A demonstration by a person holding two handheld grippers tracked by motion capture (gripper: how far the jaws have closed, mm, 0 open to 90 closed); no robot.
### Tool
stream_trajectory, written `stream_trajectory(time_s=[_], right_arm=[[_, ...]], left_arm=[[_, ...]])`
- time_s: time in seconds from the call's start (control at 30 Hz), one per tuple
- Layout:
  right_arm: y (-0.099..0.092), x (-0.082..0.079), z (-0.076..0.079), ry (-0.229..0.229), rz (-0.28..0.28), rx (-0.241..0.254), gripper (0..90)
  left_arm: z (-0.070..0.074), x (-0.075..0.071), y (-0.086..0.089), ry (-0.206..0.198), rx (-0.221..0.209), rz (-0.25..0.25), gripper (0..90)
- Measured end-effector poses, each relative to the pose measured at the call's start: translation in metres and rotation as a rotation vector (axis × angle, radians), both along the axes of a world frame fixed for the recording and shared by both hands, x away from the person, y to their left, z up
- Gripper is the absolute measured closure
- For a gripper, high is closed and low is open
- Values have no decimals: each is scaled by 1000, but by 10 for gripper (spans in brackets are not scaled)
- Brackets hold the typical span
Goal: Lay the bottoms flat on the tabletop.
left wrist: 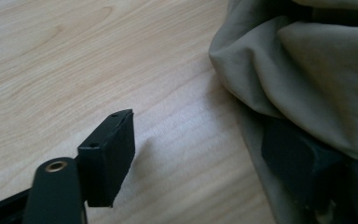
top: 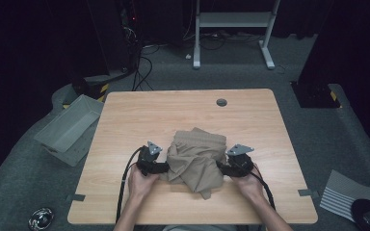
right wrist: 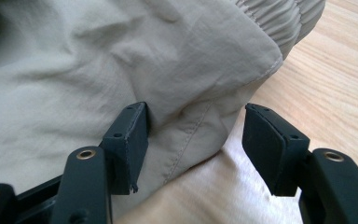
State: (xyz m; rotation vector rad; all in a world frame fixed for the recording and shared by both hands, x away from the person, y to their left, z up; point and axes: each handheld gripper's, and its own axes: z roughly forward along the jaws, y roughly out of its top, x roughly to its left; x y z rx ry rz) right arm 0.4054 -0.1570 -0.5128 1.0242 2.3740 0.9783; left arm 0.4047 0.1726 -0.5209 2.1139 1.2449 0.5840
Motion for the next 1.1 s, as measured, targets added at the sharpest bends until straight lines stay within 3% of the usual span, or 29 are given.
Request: stream_trajectory(time_s=[0.2, 0.4, 0.47, 0.57, 0.77, 0.83, 0.97, 1.03, 1.1], right_arm=[[10, 18, 2, 10, -14, -11, 404], [18, 37, 2, 19, -34, -10, 405], [18, 44, -1, 23, -47, 10, 404], [15, 49, -4, 45, -61, 31, 398], [16, 58, -3, 46, -69, 8, 395], [15, 65, -2, 46, -85, 15, 393], [11, 66, -2, 74, -89, 50, 378], [9, 60, 5, 56, -69, 70, 370], [8, 53, 12, 40, -47, 77, 367]], left_arm=[[2, 14, 1, -3, 29, 38, 277], [0, 28, 5, -9, 15, 72, 272], [-2, 32, 9, -11, -29, 87, 277], [-4, 35, 10, -16, -58, 102, 273], [-4, 48, 8, -9, -58, 105, 268], [-6, 53, 10, -4, -80, 124, 252], [-4, 48, 12, 11, -67, 127, 246], [-3, 44, 13, 5, -52, 126, 238], [-2, 37, 17, 5, -65, 119, 240]])
